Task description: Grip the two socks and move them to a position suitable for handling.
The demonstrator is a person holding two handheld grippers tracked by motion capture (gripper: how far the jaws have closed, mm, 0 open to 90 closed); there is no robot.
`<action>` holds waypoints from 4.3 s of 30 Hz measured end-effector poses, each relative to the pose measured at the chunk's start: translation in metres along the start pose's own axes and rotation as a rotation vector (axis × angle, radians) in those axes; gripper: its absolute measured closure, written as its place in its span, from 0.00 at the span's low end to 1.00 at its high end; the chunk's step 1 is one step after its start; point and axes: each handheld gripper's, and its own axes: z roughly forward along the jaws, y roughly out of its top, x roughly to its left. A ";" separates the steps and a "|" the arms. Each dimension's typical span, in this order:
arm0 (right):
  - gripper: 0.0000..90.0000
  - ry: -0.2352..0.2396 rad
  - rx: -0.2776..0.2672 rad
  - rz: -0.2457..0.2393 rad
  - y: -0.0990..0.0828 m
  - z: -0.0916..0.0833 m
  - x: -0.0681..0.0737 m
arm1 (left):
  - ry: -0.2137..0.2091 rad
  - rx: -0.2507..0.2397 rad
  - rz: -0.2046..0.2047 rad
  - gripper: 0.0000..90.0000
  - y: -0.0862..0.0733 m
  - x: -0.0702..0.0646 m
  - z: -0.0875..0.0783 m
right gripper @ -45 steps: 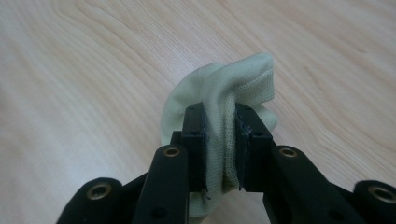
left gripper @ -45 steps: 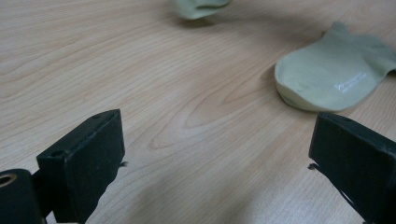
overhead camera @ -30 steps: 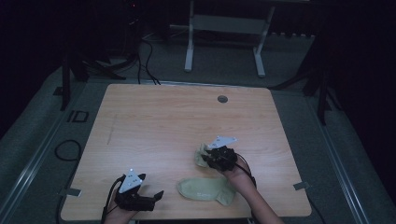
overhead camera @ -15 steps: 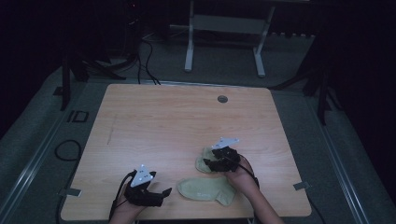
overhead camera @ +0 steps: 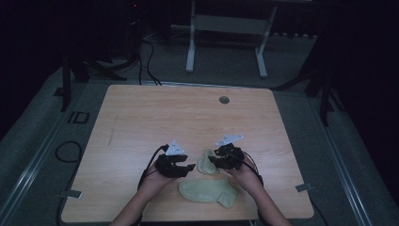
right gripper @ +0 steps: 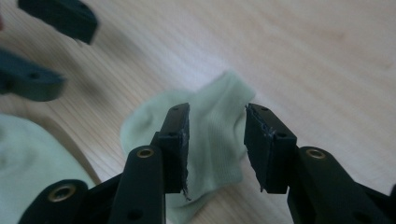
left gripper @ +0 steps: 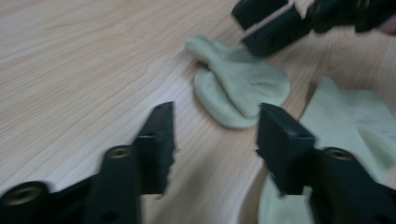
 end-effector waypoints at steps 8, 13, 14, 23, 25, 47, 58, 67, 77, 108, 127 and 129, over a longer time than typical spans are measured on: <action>0.82 0.018 0.064 0.000 -0.014 0.017 -0.006 | -0.050 0.083 0.002 0.56 0.009 0.005 0.033; 0.88 0.002 0.071 -0.025 -0.013 0.017 -0.003 | -0.057 0.092 0.015 0.72 0.007 0.004 0.040; 0.88 0.001 0.072 -0.031 -0.012 0.017 -0.002 | -0.067 0.087 0.013 0.72 0.006 0.003 0.042; 0.91 -0.006 0.061 -0.028 -0.012 0.018 -0.001 | -0.052 0.084 -0.002 0.99 0.008 0.001 0.039; 0.92 -0.007 0.063 -0.029 -0.012 0.017 -0.001 | -0.044 0.084 0.008 0.99 0.009 0.000 0.037; 0.92 -0.035 -0.008 0.044 -0.035 -0.037 -0.025 | 0.074 0.122 -0.009 0.99 -0.003 0.015 -0.015; 0.69 -0.030 0.041 0.071 -0.046 -0.018 -0.031 | 0.103 0.075 -0.033 0.85 -0.006 0.021 -0.009; 0.91 -0.050 -0.026 0.017 -0.032 -0.031 -0.018 | 0.052 0.053 0.015 0.93 0.002 0.007 -0.013; 0.71 -0.007 0.042 -0.014 -0.044 -0.006 -0.018 | 0.062 0.118 0.009 0.84 -0.008 0.012 0.016; 0.54 0.017 -0.016 -0.047 -0.044 -0.050 -0.008 | 0.056 0.053 0.008 0.52 -0.011 -0.007 -0.042; 0.62 0.029 0.063 -0.020 -0.103 -0.055 0.025 | 0.004 0.144 -0.014 0.51 -0.057 -0.038 -0.029; 0.65 0.033 0.071 -0.013 -0.103 -0.056 0.024 | -0.001 0.133 -0.023 0.52 -0.056 -0.038 -0.026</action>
